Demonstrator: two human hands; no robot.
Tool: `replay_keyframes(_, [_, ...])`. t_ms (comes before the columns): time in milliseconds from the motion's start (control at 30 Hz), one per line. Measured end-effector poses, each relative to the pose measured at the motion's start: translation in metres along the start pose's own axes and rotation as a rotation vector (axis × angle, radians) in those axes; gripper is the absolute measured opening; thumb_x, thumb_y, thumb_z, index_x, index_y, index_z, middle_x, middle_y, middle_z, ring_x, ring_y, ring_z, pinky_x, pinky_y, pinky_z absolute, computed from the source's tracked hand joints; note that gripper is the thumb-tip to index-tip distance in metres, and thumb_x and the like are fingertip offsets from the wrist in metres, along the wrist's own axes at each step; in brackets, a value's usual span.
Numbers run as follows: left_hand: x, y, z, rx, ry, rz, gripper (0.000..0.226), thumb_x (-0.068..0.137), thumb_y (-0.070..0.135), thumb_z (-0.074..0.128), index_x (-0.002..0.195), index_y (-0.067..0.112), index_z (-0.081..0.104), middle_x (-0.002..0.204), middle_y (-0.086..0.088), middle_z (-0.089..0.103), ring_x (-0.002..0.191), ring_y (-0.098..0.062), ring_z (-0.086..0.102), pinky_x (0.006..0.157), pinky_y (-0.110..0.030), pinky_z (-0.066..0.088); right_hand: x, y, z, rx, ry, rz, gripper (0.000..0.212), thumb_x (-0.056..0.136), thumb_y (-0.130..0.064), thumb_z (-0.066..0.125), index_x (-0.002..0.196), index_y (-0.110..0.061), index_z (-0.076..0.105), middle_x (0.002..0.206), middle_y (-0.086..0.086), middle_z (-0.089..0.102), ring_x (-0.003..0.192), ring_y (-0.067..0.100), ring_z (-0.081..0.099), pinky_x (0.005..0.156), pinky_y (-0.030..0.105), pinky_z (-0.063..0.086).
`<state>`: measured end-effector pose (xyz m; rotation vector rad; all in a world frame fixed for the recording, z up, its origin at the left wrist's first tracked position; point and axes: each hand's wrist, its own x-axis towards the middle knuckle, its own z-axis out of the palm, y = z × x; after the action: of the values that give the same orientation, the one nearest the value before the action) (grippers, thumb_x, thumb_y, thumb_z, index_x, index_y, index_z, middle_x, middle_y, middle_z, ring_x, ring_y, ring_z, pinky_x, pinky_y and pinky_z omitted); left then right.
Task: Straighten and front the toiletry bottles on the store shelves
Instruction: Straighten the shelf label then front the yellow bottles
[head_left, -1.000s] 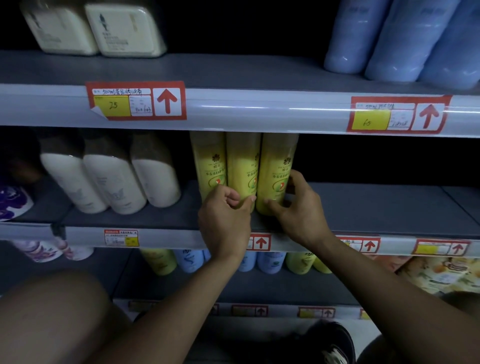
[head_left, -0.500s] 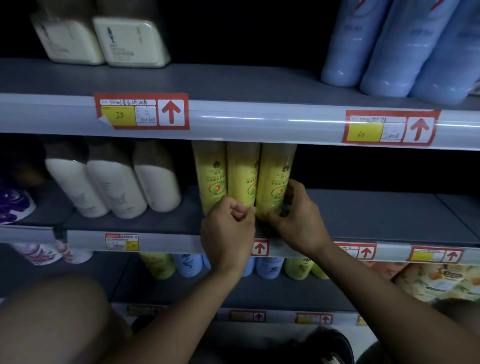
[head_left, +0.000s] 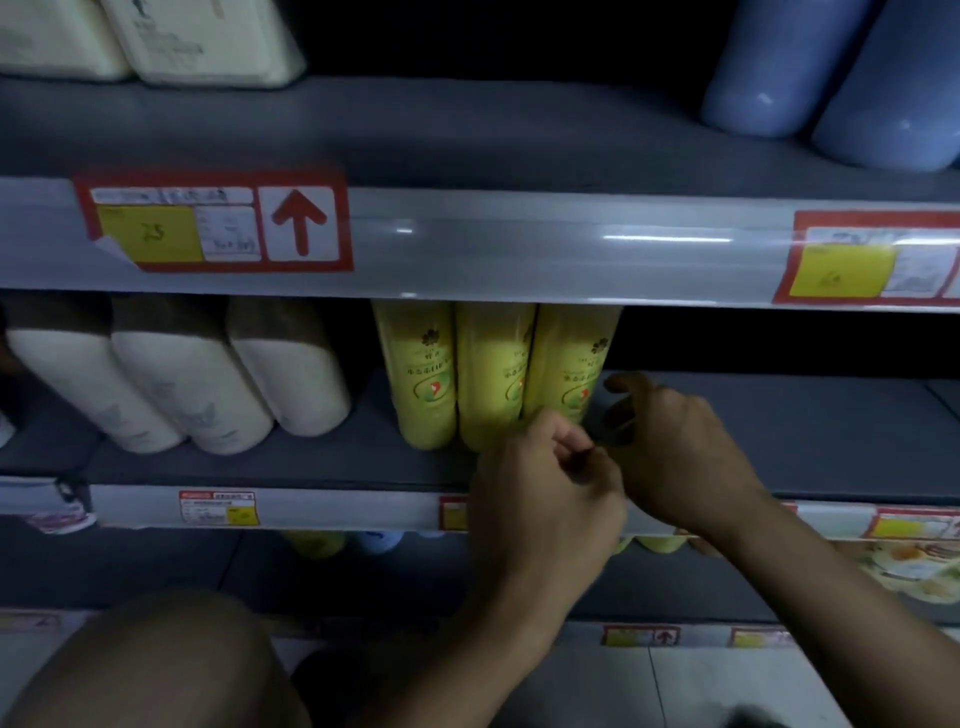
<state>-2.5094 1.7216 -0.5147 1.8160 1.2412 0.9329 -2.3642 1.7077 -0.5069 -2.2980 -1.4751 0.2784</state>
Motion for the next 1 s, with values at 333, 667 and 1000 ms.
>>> replay_keyframes(333, [-0.006, 0.020, 0.024, 0.022, 0.023, -0.005, 0.013, 0.084, 0.031, 0.069, 0.073, 0.031, 0.061, 0.068, 0.019, 0.066, 0.068, -0.001, 0.064, 0.055, -0.018, 0.043, 0.007, 0.046, 0.000, 0.086, 0.103, -0.132, 0.040, 0.082, -0.018, 0.069, 0.122, -0.015, 0.067, 0.100, 0.008, 0.077, 0.093, 0.034, 0.071, 0.074, 0.042, 0.057])
replay_keyframes(667, [-0.037, 0.054, 0.044, -0.027, 0.085, -0.039, 0.017, 0.087, 0.022, 0.071, 0.073, 0.028, 0.062, 0.073, 0.021, 0.067, 0.070, -0.001, 0.064, 0.056, -0.017, 0.043, -0.030, 0.081, -0.027, 0.133, 0.109, -0.179, 0.028, 0.083, -0.016, 0.068, 0.111, -0.020, 0.071, 0.100, 0.003, 0.075, 0.090, 0.026, 0.070, 0.067, 0.024, 0.041])
replay_keyframes(1000, [-0.070, 0.084, 0.019, -0.087, 0.097, 0.093, 0.020, 0.086, 0.017, 0.070, 0.070, 0.025, 0.062, 0.063, 0.011, 0.065, 0.059, -0.006, 0.062, 0.056, -0.036, 0.052, -0.095, 0.060, -0.083, 0.342, 0.396, -0.184, 0.014, 0.090, -0.021, 0.068, 0.101, -0.025, 0.075, 0.093, -0.012, 0.076, 0.087, 0.009, 0.071, 0.077, 0.036, 0.058])
